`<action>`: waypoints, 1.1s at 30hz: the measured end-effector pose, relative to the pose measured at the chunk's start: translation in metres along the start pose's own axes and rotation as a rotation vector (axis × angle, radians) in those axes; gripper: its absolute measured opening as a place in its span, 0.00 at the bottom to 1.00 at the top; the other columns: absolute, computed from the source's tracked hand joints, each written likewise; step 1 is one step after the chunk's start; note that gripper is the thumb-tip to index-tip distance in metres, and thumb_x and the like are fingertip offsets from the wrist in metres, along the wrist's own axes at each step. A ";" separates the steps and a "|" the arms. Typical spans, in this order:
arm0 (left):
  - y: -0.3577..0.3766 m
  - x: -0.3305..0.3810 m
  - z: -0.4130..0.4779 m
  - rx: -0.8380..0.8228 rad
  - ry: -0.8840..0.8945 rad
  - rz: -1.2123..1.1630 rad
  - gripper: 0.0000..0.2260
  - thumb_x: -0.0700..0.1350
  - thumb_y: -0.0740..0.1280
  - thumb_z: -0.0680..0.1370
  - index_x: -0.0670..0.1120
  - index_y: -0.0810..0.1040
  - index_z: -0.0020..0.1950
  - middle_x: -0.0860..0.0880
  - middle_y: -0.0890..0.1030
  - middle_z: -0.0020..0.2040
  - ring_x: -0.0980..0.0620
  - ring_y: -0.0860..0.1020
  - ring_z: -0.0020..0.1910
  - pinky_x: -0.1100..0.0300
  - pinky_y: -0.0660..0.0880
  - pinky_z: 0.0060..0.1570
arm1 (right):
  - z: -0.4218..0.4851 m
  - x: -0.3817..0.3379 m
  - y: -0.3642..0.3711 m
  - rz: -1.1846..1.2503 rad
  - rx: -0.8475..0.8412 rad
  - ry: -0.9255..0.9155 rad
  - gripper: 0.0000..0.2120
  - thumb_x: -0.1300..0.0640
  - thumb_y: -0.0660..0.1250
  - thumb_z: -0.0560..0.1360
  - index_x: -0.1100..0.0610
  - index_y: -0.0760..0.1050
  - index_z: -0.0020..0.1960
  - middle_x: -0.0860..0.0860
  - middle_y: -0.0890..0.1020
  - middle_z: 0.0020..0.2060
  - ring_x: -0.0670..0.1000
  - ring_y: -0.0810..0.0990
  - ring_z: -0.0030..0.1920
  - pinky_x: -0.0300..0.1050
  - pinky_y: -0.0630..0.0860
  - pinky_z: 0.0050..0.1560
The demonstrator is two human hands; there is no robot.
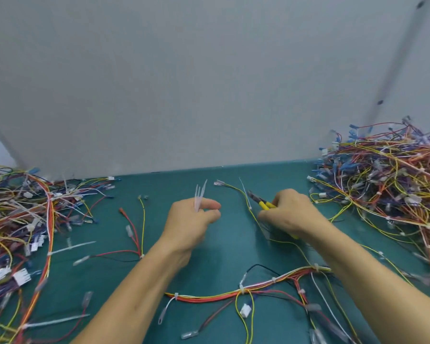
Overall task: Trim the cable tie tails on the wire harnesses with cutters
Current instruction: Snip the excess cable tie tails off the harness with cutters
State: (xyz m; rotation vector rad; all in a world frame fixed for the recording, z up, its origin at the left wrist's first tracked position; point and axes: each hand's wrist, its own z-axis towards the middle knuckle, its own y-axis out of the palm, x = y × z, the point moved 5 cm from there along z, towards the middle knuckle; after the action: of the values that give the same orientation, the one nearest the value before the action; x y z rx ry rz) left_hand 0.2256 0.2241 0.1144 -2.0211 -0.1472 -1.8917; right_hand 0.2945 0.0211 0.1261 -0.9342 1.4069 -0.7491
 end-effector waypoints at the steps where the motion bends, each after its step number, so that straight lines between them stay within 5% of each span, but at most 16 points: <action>1: 0.001 -0.005 -0.002 -0.004 -0.019 -0.010 0.06 0.37 0.71 0.71 0.48 0.82 0.42 0.56 0.64 0.22 0.56 0.63 0.23 0.64 0.60 0.25 | 0.004 -0.004 0.005 0.029 0.004 -0.003 0.12 0.49 0.68 0.66 0.58 0.77 0.41 0.55 0.79 0.36 0.58 0.77 0.40 0.43 0.68 0.33; 6: -0.004 -0.019 -0.013 -0.032 -0.025 0.031 0.08 0.36 0.72 0.71 0.47 0.81 0.46 0.55 0.62 0.21 0.56 0.60 0.21 0.65 0.59 0.24 | 0.000 -0.026 0.020 0.154 -0.079 -0.075 0.09 0.52 0.70 0.65 0.55 0.77 0.42 0.53 0.79 0.37 0.54 0.77 0.40 0.41 0.67 0.31; 13: -0.017 -0.002 -0.043 -0.186 0.262 0.540 0.09 0.47 0.76 0.69 0.55 0.79 0.45 0.54 0.65 0.20 0.56 0.63 0.23 0.66 0.62 0.27 | -0.049 -0.034 0.032 0.332 -0.468 -0.174 0.15 0.50 0.71 0.57 0.54 0.79 0.42 0.51 0.80 0.30 0.49 0.75 0.30 0.44 0.70 0.34; 16: -0.014 -0.002 -0.053 -0.214 0.325 0.536 0.07 0.49 0.76 0.69 0.58 0.81 0.42 0.52 0.62 0.22 0.54 0.59 0.25 0.64 0.58 0.26 | -0.059 -0.035 0.033 0.350 -0.562 -0.176 0.14 0.49 0.72 0.57 0.52 0.79 0.42 0.50 0.80 0.30 0.50 0.75 0.32 0.46 0.70 0.37; 19: -0.004 -0.004 -0.058 -0.282 0.362 0.538 0.04 0.51 0.74 0.69 0.60 0.82 0.41 0.52 0.71 0.25 0.52 0.66 0.27 0.60 0.67 0.31 | -0.062 -0.036 0.031 0.374 -0.549 -0.163 0.16 0.49 0.72 0.57 0.52 0.79 0.43 0.50 0.80 0.31 0.49 0.75 0.32 0.45 0.71 0.37; 23: 0.004 -0.012 -0.062 -0.396 0.343 0.561 0.08 0.47 0.64 0.71 0.49 0.82 0.46 0.42 0.82 0.40 0.48 0.79 0.39 0.48 0.76 0.45 | -0.064 -0.033 0.030 0.467 -0.528 -0.097 0.13 0.53 0.71 0.61 0.54 0.79 0.45 0.53 0.79 0.32 0.50 0.74 0.32 0.43 0.70 0.35; 27: 0.005 -0.015 -0.062 -0.420 0.348 0.533 0.07 0.45 0.71 0.72 0.54 0.81 0.48 0.48 0.83 0.40 0.47 0.80 0.42 0.53 0.77 0.46 | -0.063 -0.030 0.028 0.635 -0.489 -0.002 0.07 0.60 0.71 0.68 0.59 0.77 0.45 0.52 0.77 0.29 0.50 0.74 0.31 0.42 0.70 0.32; 30: 0.006 -0.014 -0.061 -0.389 0.367 0.507 0.01 0.49 0.72 0.74 0.53 0.82 0.43 0.52 0.80 0.32 0.55 0.74 0.32 0.57 0.73 0.40 | -0.066 -0.025 0.009 0.538 -0.340 -0.081 0.07 0.56 0.72 0.69 0.56 0.78 0.45 0.52 0.78 0.33 0.51 0.76 0.35 0.47 0.72 0.40; 33: 0.005 -0.015 -0.058 -0.372 0.330 0.498 0.06 0.50 0.70 0.75 0.50 0.81 0.40 0.54 0.68 0.26 0.56 0.62 0.27 0.62 0.62 0.31 | -0.076 -0.012 -0.020 0.139 -0.142 -0.248 0.07 0.50 0.71 0.67 0.51 0.77 0.43 0.49 0.80 0.35 0.51 0.77 0.38 0.46 0.74 0.40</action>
State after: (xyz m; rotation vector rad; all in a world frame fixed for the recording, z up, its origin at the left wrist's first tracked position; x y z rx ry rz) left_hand 0.1708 0.2028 0.1009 -1.6939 0.7711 -1.9705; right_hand 0.2204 0.0153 0.1546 -0.9915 1.3020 -0.4172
